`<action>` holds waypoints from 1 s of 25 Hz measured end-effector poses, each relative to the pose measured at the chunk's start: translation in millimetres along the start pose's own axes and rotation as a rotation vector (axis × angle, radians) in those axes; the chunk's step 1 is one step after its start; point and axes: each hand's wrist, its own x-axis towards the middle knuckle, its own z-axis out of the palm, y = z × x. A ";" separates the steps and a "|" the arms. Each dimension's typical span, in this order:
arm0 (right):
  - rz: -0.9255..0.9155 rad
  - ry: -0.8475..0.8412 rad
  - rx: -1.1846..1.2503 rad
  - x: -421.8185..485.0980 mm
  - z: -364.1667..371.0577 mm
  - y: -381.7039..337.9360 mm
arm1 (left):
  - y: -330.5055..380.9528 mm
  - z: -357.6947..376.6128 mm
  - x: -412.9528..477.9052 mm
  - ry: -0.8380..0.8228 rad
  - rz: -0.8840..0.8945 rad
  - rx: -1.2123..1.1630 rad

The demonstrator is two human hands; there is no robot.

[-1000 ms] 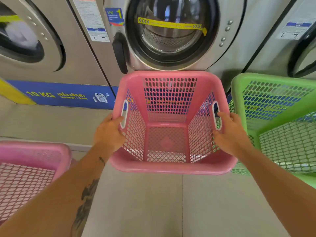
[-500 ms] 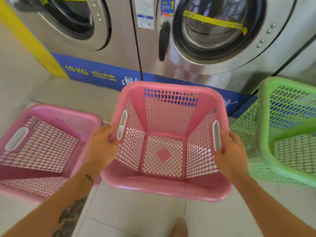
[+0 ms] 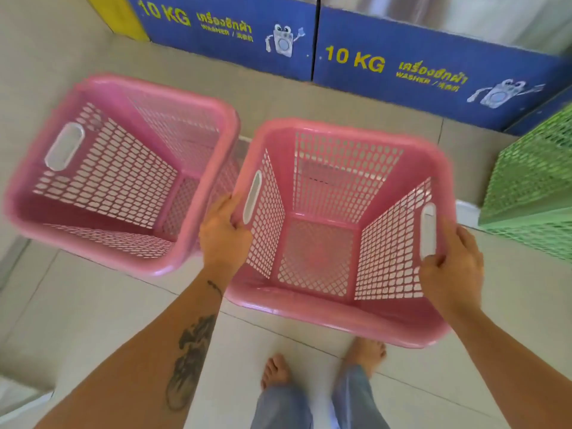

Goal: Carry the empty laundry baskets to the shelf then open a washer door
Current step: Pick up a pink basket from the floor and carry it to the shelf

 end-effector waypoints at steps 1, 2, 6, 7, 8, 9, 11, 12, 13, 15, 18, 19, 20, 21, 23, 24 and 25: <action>0.008 -0.013 -0.007 -4.0 6.8 3.2 | -4.2 3.5 0.8 0.020 0.001 0.023; 0.014 -0.026 -0.008 -8.2 12.9 6.6 | -7.8 6.1 2.4 0.032 0.003 0.047; -0.005 -0.088 0.001 -21.7 13.8 4.7 | -15.4 3.4 7.5 -0.029 0.063 0.084; -0.004 -0.118 -0.015 -23.4 9.2 2.7 | -13.8 -1.5 6.4 -0.062 0.070 0.091; -0.002 -0.155 -0.032 -23.7 4.7 1.0 | -11.4 -6.5 5.8 -0.098 0.062 0.099; 0.011 -0.193 -0.047 -22.9 -0.9 -1.8 | -7.5 -11.0 5.5 -0.137 0.037 0.105; 0.031 -0.285 -0.065 -19.3 -12.2 -6.5 | -0.2 -20.1 8.6 -0.260 -0.101 0.112; 0.036 -0.337 -0.071 -19.5 -19.8 -8.4 | 6.2 -26.8 8.9 -0.335 -0.177 0.117; 0.040 -0.390 -0.070 -21.8 -27.1 -10.7 | 10.5 -32.4 9.1 -0.413 -0.224 0.140; 0.058 -0.463 -0.025 -29.9 -40.5 -12.4 | 22.6 -41.8 4.4 -0.533 -0.249 0.220; 0.076 -0.483 0.050 -40.1 -61.7 -9.8 | 52.5 -49.8 -8.6 -0.523 -0.234 0.230; 0.072 -0.474 0.057 -41.3 -69.8 -8.4 | 65.2 -49.0 -13.2 -0.492 -0.217 0.195; 0.050 -0.459 0.050 -41.8 -79.3 -5.9 | 81.8 -47.4 -18.6 -0.456 -0.188 0.151; 0.028 -0.442 0.045 -41.5 -90.6 -2.2 | 101.4 -43.5 -25.4 -0.429 -0.144 0.107; -0.007 -0.363 0.058 -38.0 -122.8 13.3 | 148.1 -27.5 -43.3 -0.441 -0.025 0.017; -0.031 -0.314 0.069 -34.5 -140.1 24.2 | 172.6 -18.0 -53.3 -0.468 0.033 -0.030; -0.049 -0.272 0.086 -29.6 -160.2 36.9 | 198.6 -6.7 -62.2 -0.493 0.085 -0.076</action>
